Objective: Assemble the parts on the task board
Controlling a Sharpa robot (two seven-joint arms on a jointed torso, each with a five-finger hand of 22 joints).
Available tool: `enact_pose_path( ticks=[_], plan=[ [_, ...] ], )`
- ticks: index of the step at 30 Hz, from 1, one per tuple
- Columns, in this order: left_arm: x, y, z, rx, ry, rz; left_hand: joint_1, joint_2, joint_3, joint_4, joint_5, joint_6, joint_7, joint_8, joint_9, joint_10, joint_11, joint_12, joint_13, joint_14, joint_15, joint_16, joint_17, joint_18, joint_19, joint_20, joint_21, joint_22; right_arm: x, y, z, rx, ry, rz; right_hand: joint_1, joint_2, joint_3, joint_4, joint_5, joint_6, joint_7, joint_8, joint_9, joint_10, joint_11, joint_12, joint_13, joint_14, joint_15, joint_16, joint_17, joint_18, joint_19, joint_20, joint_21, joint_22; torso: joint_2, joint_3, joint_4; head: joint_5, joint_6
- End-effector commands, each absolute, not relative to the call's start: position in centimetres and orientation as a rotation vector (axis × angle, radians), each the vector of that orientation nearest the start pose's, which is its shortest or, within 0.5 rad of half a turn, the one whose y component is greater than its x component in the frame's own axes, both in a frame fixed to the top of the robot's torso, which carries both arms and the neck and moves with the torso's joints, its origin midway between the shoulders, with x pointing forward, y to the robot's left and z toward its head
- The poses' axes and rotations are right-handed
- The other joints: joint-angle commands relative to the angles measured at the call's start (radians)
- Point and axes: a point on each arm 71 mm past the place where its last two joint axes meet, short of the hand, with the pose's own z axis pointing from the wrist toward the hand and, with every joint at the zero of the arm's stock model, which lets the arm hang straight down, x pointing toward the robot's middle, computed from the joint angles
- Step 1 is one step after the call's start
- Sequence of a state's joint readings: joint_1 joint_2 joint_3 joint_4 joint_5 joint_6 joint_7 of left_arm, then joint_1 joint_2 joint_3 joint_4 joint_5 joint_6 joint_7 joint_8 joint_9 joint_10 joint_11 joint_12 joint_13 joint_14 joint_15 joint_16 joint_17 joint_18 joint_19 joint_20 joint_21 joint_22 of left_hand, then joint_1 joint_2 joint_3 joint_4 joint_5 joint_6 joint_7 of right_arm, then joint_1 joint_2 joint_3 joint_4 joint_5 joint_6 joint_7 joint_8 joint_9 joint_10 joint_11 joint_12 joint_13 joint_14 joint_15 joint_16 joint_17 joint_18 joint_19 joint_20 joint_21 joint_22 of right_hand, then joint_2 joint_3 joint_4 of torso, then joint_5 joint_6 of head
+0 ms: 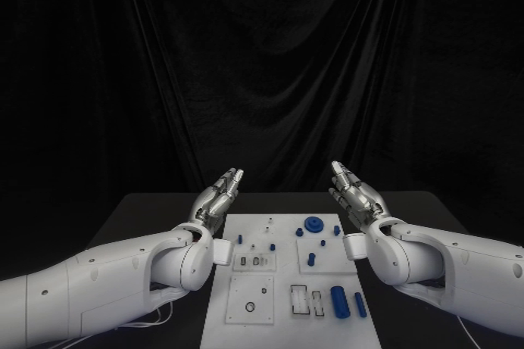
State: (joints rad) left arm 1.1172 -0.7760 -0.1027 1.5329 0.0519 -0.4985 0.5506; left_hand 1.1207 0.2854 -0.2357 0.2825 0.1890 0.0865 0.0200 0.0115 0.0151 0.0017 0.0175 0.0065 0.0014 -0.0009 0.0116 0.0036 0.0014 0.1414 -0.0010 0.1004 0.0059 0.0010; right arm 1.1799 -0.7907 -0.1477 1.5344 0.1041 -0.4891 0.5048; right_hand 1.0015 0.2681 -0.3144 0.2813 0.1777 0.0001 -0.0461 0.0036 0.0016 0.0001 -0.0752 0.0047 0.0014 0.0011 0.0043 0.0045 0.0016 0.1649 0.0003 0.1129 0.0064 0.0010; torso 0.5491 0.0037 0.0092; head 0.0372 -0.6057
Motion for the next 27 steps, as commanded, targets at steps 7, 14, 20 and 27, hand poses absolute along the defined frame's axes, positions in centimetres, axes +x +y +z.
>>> enact_pose_path(
  ticks=[7,14,20,27],
  plan=[
    [46.2,17.1,-21.9,-1.130,1.336,-1.943,0.057,0.005,-0.001,0.010,0.026,0.082,0.047,0.019,0.012,0.047,0.050,0.014,0.014,0.001,0.083,-0.004,-0.001,0.039,0.004,0.110,-0.002,0.002,47.3,-18.7,-21.7,1.335,1.526,1.756,0.070,0.001,-0.016,0.009,0.012,0.004,0.037,0.003,0.002,0.000,0.032,-0.005,-0.001,-0.001,0.052,-0.005,-0.002,0.012,0.000,0.057,-0.006,-0.001,0.000,0.0001,0.0002,0.000,0.000],
    [46.1,17.0,-21.5,-1.118,1.327,-2.107,0.085,0.005,0.000,0.010,0.056,0.118,0.063,0.029,0.016,0.080,0.082,0.068,0.025,0.010,0.108,0.013,0.006,0.039,0.023,0.131,0.012,0.012,47.3,-18.8,-21.4,1.345,1.552,1.820,0.094,0.002,-0.013,0.009,0.027,0.017,0.068,0.027,0.010,0.000,0.065,-0.005,-0.001,-0.001,0.072,-0.005,-0.002,0.013,0.000,0.078,-0.006,-0.001,0.000,0.0001,0.0002,0.000,0.000],
    [46.0,17.0,-21.4,-1.114,1.321,-2.162,0.103,0.004,0.004,0.009,0.077,0.135,0.068,0.034,0.018,0.089,0.093,0.088,0.028,0.015,0.116,0.022,0.008,0.039,0.028,0.139,0.015,0.013,47.3,-18.8,-21.4,1.345,1.553,1.823,0.118,0.001,-0.008,0.008,0.044,0.026,0.086,0.050,0.014,0.000,0.086,-0.005,-0.001,-0.001,0.091,-0.005,-0.002,0.015,0.007,0.098,-0.001,0.004,0.000,0.0001,0.0002,0.000,0.000],
    [46.5,19.4,-21.2,-1.014,1.279,-2.171,0.143,0.003,0.011,0.008,0.121,0.170,0.081,0.043,0.022,0.114,0.109,0.135,0.034,0.029,0.123,0.046,0.014,0.039,0.036,0.146,0.020,0.016,46.8,-22.0,-20.1,1.291,1.579,1.956,0.172,-0.008,0.003,0.002,0.103,0.046,0.108,0.108,0.024,0.002,0.112,0.005,0.003,-0.001,0.125,-0.005,-0.002,0.014,0.030,0.124,0.017,0.016,0.037,-0.0053,0.0040,-0.013,-0.139]
  ],
)
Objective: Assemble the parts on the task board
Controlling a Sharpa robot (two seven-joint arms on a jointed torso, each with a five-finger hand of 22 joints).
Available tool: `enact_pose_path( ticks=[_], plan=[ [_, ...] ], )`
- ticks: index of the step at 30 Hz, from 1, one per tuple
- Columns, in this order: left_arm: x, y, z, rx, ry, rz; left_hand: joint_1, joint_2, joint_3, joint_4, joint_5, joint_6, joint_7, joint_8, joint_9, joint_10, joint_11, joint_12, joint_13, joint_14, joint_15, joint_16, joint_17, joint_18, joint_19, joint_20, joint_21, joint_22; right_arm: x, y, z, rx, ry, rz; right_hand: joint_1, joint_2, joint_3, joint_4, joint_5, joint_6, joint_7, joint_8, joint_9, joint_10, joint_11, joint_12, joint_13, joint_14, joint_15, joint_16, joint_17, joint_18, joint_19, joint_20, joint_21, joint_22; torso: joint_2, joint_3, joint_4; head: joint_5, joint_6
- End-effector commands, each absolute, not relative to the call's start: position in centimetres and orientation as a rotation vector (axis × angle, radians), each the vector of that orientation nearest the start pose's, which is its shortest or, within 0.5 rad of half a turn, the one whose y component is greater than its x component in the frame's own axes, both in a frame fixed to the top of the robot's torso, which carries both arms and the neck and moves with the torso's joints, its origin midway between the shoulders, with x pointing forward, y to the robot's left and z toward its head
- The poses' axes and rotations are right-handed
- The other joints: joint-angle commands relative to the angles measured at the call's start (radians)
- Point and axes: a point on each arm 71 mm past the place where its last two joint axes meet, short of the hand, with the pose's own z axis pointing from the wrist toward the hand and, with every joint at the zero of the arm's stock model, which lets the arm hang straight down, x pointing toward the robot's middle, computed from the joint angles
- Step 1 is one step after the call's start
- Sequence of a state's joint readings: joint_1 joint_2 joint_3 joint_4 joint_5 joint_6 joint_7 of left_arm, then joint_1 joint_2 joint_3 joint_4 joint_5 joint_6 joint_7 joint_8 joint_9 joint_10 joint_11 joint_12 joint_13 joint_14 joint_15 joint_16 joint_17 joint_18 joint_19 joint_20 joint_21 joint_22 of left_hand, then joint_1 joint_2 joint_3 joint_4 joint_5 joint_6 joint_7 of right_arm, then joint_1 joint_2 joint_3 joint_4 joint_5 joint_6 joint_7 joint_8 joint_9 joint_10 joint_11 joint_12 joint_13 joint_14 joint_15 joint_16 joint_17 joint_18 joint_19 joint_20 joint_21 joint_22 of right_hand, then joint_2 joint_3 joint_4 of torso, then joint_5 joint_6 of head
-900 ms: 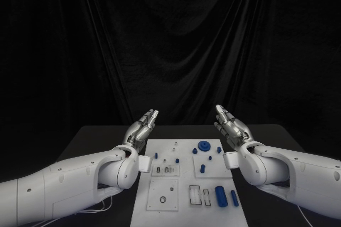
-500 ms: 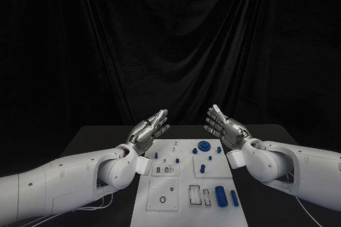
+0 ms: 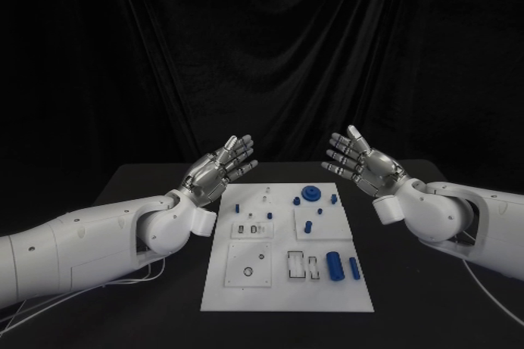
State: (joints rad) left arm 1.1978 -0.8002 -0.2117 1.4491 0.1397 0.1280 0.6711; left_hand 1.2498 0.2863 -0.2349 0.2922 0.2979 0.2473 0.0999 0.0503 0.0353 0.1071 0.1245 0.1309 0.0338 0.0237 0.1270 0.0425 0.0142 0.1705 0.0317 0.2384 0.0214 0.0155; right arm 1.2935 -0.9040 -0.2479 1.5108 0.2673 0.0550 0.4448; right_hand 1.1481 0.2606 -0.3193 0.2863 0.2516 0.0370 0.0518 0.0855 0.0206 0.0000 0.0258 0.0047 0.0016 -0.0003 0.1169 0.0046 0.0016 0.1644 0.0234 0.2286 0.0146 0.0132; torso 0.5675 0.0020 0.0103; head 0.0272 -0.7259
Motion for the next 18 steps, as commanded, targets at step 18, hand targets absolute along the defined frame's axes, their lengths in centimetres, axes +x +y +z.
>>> enact_pose_path(
  ticks=[18],
  plan=[
    [46.0,22.2,-20.8,-0.830,1.269,-2.066,0.207,-0.040,0.129,-0.109,0.254,0.147,0.013,0.038,0.017,0.076,0.076,0.186,0.016,0.105,0.079,0.141,0.023,-0.022,0.104,0.057,0.065,0.026,47.5,-24.7,-18.0,1.003,1.580,1.723,0.414,-0.063,0.147,-0.258,0.304,0.210,0.066,0.271,0.036,0.174,0.144,0.531,0.071,0.366,0.075,0.393,0.095,0.010,0.485,0.060,0.260,0.104,0.084,-0.0095,0.0287,-0.033,-0.077]
  ],
)
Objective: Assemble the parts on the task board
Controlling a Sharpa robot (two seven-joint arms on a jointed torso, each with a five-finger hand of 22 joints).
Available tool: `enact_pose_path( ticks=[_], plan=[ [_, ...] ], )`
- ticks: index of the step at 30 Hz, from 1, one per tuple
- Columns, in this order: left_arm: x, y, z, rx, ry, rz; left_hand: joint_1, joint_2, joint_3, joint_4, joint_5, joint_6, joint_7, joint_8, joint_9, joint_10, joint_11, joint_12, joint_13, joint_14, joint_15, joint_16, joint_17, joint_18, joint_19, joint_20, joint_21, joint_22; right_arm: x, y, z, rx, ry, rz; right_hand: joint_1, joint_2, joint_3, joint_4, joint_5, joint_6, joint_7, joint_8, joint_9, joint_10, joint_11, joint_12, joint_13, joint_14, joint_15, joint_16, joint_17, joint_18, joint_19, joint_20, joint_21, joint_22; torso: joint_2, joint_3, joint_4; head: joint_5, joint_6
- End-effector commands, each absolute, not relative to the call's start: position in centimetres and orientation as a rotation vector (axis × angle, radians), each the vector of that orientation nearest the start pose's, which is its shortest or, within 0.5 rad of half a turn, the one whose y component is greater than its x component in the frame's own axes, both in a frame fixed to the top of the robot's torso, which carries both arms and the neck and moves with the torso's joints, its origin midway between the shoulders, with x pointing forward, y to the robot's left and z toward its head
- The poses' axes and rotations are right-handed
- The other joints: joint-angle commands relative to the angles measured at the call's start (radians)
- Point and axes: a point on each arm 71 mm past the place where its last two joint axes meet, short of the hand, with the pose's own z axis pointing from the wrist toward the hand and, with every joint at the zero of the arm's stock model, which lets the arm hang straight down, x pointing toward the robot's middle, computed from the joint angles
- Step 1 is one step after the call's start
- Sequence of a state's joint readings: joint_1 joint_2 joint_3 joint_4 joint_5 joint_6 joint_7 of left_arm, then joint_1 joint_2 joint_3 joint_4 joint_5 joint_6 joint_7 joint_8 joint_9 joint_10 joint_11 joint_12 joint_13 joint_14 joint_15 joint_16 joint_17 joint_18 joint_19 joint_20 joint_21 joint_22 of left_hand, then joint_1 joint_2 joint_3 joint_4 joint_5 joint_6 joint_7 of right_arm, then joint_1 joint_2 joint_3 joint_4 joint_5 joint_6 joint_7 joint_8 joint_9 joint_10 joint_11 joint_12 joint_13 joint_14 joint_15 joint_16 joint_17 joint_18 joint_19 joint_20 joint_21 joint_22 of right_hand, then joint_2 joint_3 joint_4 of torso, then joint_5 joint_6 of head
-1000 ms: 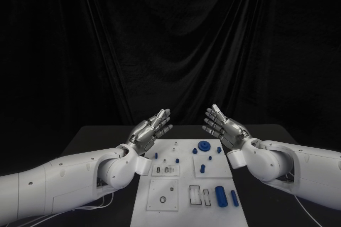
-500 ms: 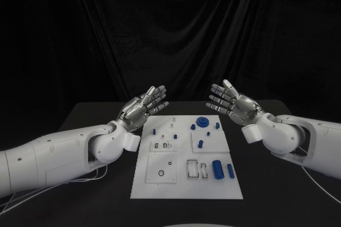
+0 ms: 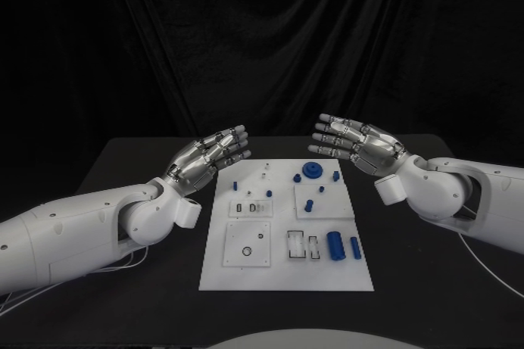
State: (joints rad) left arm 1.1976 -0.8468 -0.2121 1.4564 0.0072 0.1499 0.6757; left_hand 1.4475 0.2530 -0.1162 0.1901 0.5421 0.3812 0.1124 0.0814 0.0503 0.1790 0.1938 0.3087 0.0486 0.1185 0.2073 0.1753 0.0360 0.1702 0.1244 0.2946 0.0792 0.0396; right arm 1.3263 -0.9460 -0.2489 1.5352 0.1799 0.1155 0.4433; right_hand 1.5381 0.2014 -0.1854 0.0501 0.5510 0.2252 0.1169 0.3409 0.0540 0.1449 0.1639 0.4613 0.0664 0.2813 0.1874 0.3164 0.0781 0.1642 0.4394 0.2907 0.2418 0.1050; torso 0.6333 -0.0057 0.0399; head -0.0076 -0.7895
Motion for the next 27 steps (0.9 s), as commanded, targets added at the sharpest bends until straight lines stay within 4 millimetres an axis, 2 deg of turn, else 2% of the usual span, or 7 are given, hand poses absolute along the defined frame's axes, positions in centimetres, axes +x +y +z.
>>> enact_pose_path(
  ticks=[1,3,6,17,20,22,27],
  plan=[
    [46.0,22.3,-20.7,-0.829,1.267,-2.062,0.010,-0.008,0.013,-0.009,0.013,0.015,0.001,0.007,0.002,0.005,0.008,0.009,0.002,0.011,-0.001,0.010,0.002,-0.023,0.013,0.000,0.008,0.002,47.6,-24.8,-17.8,0.977,1.583,1.701,0.029,-0.006,0.017,-0.026,0.005,0.029,0.001,0.020,0.002,0.036,0.008,0.100,0.006,0.099,0.006,0.095,0.020,0.009,0.087,-0.001,0.040,0.014,0.021,-0.0024,-0.0013,0.001,-0.017],
    [45.8,22.9,-20.6,-0.829,1.262,-2.048,0.010,-0.010,0.017,-0.012,0.019,0.021,0.001,0.009,0.003,0.007,0.009,0.014,0.002,0.014,0.000,0.014,0.002,-0.026,0.016,0.000,0.009,0.002,48.0,-24.9,-17.1,0.888,1.594,1.628,0.067,-0.016,0.038,-0.064,0.008,0.138,0.022,0.106,0.019,0.122,0.037,0.194,0.018,0.243,0.004,0.189,0.048,-0.006,0.229,-0.013,0.119,0.046,0.036,-0.0089,0.0078,-0.012,-0.014],
    [45.6,23.6,-20.5,-0.831,1.256,-2.035,0.011,-0.013,0.024,-0.017,0.026,0.029,0.003,0.011,0.004,0.011,0.012,0.020,0.002,0.018,0.002,0.019,0.003,-0.029,0.020,0.000,0.011,0.003,48.7,-25.0,-15.8,0.740,1.618,1.515,0.088,-0.035,0.045,-0.091,-0.009,0.274,0.042,0.147,0.026,0.247,0.057,0.251,0.015,0.379,-0.011,0.243,0.053,0.011,0.330,-0.030,0.216,0.095,0.047,-0.0135,0.0171,-0.029,-0.030],
    [45.4,24.0,-17.8,-0.775,1.196,-2.049,0.008,-0.021,0.050,-0.029,0.045,0.062,0.009,0.019,0.007,0.027,0.033,0.044,0.005,0.037,0.014,0.045,0.006,-0.039,0.030,0.000,0.017,0.004,49.5,-25.0,-11.4,0.147,1.778,0.950,0.084,-0.084,0.064,-0.089,-0.089,0.486,0.044,0.011,0.014,0.471,0.000,0.145,-0.006,0.756,-0.110,0.289,0.042,0.017,0.441,-0.115,0.584,0.329,0.097,-0.0253,0.0199,-0.021,-0.031],
    [45.3,24.0,-17.1,-0.760,1.180,-2.056,0.008,-0.021,0.052,-0.030,0.046,0.065,0.009,0.020,0.007,0.030,0.034,0.047,0.005,0.039,0.015,0.048,0.007,-0.039,0.032,0.000,0.018,0.004,49.6,-24.6,-10.9,-0.002,1.776,0.811,0.073,-0.097,0.080,-0.075,-0.204,0.532,0.031,-0.005,0.017,0.526,-0.027,0.118,-0.005,0.905,-0.144,0.417,0.104,0.023,0.542,-0.143,0.685,0.384,0.106,-0.0279,0.0184,-0.017,-0.027],
    [45.2,24.0,-16.6,-0.749,1.167,-2.062,0.006,-0.022,0.058,-0.031,0.052,0.071,0.011,0.022,0.007,0.034,0.037,0.053,0.005,0.042,0.016,0.053,0.007,-0.040,0.035,-0.001,0.020,0.005,49.6,-24.2,-10.5,-0.128,1.756,0.693,0.050,-0.148,0.140,-0.022,-0.222,0.588,0.006,-0.069,0.018,0.594,-0.044,0.027,-0.005,0.925,-0.170,0.584,0.207,0.018,0.604,-0.172,0.776,0.455,0.114,-0.0311,0.0172,-0.015,-0.020],
    [44.8,24.1,-15.6,-0.734,1.150,-2.076,0.003,-0.022,0.067,-0.033,0.056,0.079,0.012,0.024,0.008,0.041,0.043,0.063,0.007,0.049,0.020,0.064,0.009,-0.043,0.040,0.000,0.022,0.005,49.6,-22.8,-9.9,-0.368,1.651,0.478,0.024,-0.213,0.225,0.051,-0.241,0.633,-0.012,-0.117,0.031,0.660,-0.056,-0.029,-0.001,1.024,-0.189,0.801,0.440,-0.044,0.820,-0.184,1.019,0.847,0.147,-0.0532,0.0316,-0.028,0.015]
  ],
)
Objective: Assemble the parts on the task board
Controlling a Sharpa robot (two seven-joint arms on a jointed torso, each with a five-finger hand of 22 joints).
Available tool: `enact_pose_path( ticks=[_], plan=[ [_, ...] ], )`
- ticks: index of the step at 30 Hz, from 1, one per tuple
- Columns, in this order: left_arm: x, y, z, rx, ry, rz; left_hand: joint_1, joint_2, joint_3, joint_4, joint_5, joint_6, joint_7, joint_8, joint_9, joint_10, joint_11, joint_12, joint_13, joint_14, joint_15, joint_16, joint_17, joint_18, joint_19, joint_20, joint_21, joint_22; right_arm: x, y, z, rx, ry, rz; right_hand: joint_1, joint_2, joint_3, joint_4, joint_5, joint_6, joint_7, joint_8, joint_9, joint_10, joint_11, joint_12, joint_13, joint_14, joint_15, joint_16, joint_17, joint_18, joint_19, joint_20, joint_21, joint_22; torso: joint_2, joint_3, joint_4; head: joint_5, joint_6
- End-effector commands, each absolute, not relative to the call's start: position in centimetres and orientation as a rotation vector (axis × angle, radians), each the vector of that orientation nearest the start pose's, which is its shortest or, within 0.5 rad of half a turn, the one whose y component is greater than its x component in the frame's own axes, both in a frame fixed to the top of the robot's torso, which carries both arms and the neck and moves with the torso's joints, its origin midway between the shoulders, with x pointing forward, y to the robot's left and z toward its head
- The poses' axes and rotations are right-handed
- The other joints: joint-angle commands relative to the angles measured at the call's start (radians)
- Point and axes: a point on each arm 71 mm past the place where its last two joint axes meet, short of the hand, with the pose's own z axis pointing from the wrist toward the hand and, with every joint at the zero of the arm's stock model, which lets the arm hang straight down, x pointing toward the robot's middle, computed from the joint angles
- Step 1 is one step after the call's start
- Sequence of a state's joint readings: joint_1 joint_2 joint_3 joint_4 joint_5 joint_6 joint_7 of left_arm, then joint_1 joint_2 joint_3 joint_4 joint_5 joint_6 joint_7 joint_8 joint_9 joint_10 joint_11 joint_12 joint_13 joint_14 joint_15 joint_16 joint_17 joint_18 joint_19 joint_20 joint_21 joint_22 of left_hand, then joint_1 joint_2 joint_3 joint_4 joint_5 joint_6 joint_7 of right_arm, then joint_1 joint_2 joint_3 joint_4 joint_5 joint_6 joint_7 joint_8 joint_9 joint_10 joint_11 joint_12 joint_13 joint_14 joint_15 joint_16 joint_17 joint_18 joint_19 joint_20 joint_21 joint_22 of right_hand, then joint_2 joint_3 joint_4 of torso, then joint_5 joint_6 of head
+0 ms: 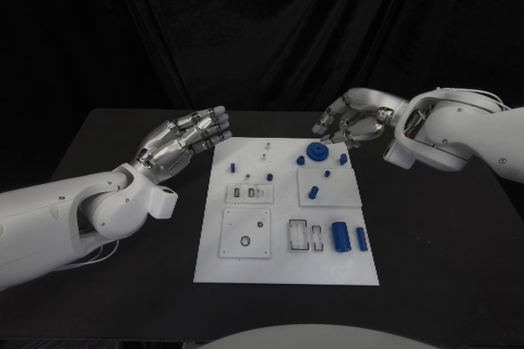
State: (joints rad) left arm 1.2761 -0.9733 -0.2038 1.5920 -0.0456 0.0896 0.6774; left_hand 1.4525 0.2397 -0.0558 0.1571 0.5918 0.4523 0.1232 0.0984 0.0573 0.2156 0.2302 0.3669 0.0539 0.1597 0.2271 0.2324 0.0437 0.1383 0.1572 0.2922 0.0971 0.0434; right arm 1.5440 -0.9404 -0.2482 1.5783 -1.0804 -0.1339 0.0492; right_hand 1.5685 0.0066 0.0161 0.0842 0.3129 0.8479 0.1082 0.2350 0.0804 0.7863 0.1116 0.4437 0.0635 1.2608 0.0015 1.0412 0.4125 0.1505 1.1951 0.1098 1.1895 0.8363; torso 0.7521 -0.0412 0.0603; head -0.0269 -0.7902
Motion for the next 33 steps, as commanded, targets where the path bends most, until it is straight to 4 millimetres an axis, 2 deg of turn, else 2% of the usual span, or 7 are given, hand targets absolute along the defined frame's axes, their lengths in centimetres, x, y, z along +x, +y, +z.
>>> enact_pose_path(
  ticks=[1,2,5,15,25,28,33],
  plan=[
    [44.7,24.1,-15.5,-0.732,1.148,-2.080,-0.003,-0.009,0.007,0.000,0.007,0.008,0.002,0.007,0.001,0.004,0.007,0.005,0.001,0.008,0.000,0.007,0.001,-0.011,0.007,0.002,0.005,0.002,49.6,-22.6,-9.8,-0.404,1.630,0.445,-0.010,-0.026,0.035,0.026,-0.004,0.014,-0.006,-0.016,0.006,0.027,-0.005,-0.018,0.001,0.061,-0.005,0.108,0.157,-0.037,0.085,-0.005,0.095,0.155,0.033,-0.0212,0.0139,-0.013,0.020],
    [44.6,24.1,-15.3,-0.731,1.147,-2.083,-0.003,-0.009,0.009,-0.001,0.007,0.008,0.002,0.007,0.001,0.005,0.008,0.006,0.001,0.009,0.001,0.008,0.001,-0.012,0.008,0.002,0.005,0.002,49.5,-22.4,-9.7,-0.434,1.614,0.416,-0.019,-0.043,0.048,0.041,-0.009,0.016,-0.020,-0.024,0.009,0.050,-0.015,-0.022,0.002,0.113,-0.015,0.181,0.290,-0.055,0.141,-0.013,0.154,0.259,0.037,-0.0253,0.0172,-0.018,0.024],
    [44.3,24.2,-15.1,-0.728,1.142,-2.087,-0.005,-0.010,0.015,-0.003,0.008,0.010,0.004,0.007,0.001,0.006,0.012,0.007,0.001,0.009,0.006,0.009,0.001,-0.015,0.009,0.003,0.006,0.002,49.3,-21.9,-9.7,-0.495,1.586,0.359,-0.038,-0.066,0.068,0.066,-0.030,0.019,-0.024,-0.037,0.015,0.071,-0.020,-0.038,0.003,0.144,-0.020,0.234,0.389,-0.066,0.173,-0.020,0.193,0.326,0.054,-0.0417,0.0294,-0.033,0.042],
    [44.0,24.7,-14.8,-0.744,1.130,-2.087,-0.008,-0.011,0.024,-0.006,0.010,0.015,0.007,0.008,0.001,0.008,0.015,0.011,0.001,0.012,0.012,0.015,0.001,-0.020,0.013,0.003,0.007,0.002,49.1,-20.8,-10.0,-0.573,1.522,0.318,-0.041,-0.090,0.095,0.082,-0.051,0.002,-0.015,-0.066,0.018,0.079,-0.020,-0.061,0.003,0.146,-0.021,0.243,0.406,-0.068,0.176,-0.020,0.203,0.344,0.079,-0.0612,0.0465,-0.045,0.067],
    [44.0,24.6,-14.8,-0.752,1.131,-2.099,-0.009,-0.012,0.031,-0.008,0.013,0.017,0.009,0.009,0.001,0.008,0.018,0.014,0.001,0.015,0.014,0.020,0.002,-0.023,0.014,0.003,0.008,0.002,48.8,-20.5,-10.8,-0.570,1.492,0.334,-0.040,-0.104,0.107,0.083,-0.055,0.005,-0.014,-0.075,0.022,0.080,-0.016,-0.073,0.004,0.152,-0.017,0.251,0.428,-0.071,0.182,-0.017,0.211,0.361,0.089,-0.0673,0.0582,-0.047,0.066],
    [44.0,24.7,-14.8,-0.753,1.132,-2.098,-0.009,-0.011,0.034,-0.009,0.013,0.018,0.009,0.009,0.001,0.008,0.019,0.013,0.001,0.016,0.015,0.021,0.002,-0.024,0.015,0.003,0.009,0.002,48.7,-20.6,-10.9,-0.571,1.495,0.336,-0.041,-0.105,0.108,0.084,-0.058,0.004,-0.015,-0.077,0.022,0.081,-0.016,-0.074,0.004,0.154,-0.017,0.253,0.434,-0.071,0.183,-0.017,0.212,0.363,0.087,-0.0647,0.0559,-0.045,0.063],
    [44.0,24.7,-14.8,-0.754,1.135,-2.099,-0.010,-0.012,0.038,-0.011,0.014,0.017,0.010,0.009,0.001,0.007,0.019,0.012,0.001,0.017,0.016,0.023,0.002,-0.025,0.015,0.003,0.009,0.002,48.5,-20.8,-11.2,-0.577,1.513,0.332,-0.032,-0.109,0.121,0.079,-0.049,-0.004,-0.020,-0.087,0.023,0.077,-0.016,-0.083,0.004,0.151,-0.018,0.250,0.428,-0.070,0.180,-0.017,0.211,0.362,0.086,-0.0660,0.0515,-0.041,0.057]
  ],
)
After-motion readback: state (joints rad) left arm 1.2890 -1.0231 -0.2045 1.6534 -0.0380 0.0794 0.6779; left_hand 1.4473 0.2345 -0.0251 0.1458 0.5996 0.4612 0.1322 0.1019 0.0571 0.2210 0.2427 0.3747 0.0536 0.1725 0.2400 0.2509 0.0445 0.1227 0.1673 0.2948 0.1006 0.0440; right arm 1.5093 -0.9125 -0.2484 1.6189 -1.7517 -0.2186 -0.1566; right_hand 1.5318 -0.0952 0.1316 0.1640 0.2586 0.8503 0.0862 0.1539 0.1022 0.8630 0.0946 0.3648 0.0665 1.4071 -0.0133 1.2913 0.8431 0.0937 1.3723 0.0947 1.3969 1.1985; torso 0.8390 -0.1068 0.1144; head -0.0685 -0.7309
